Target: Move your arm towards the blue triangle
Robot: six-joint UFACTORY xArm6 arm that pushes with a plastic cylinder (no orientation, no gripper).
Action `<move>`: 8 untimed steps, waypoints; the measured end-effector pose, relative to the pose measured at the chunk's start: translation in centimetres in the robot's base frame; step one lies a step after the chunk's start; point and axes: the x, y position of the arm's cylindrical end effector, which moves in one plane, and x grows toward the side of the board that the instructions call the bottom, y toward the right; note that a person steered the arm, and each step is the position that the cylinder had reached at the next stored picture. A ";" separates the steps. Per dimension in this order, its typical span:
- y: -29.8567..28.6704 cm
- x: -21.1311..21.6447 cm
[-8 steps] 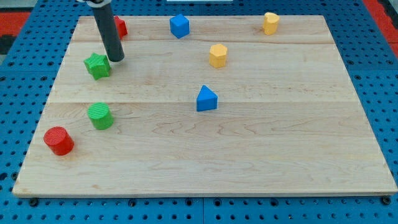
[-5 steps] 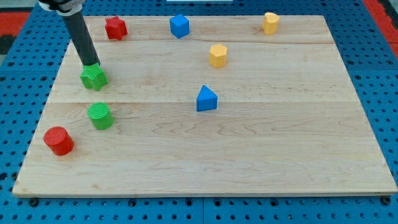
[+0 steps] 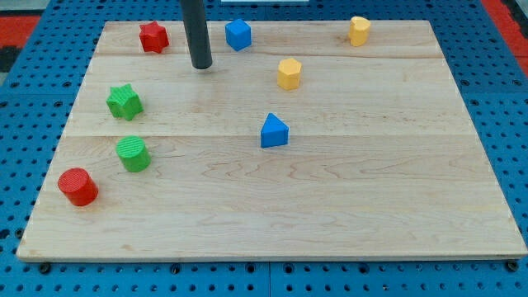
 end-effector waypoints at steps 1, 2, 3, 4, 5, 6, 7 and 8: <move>-0.2 0.0; -1.2 0.0; -2.0 0.0; -2.7 0.0; -3.2 0.0; -3.3 0.0; -3.3 0.0; -3.3 0.1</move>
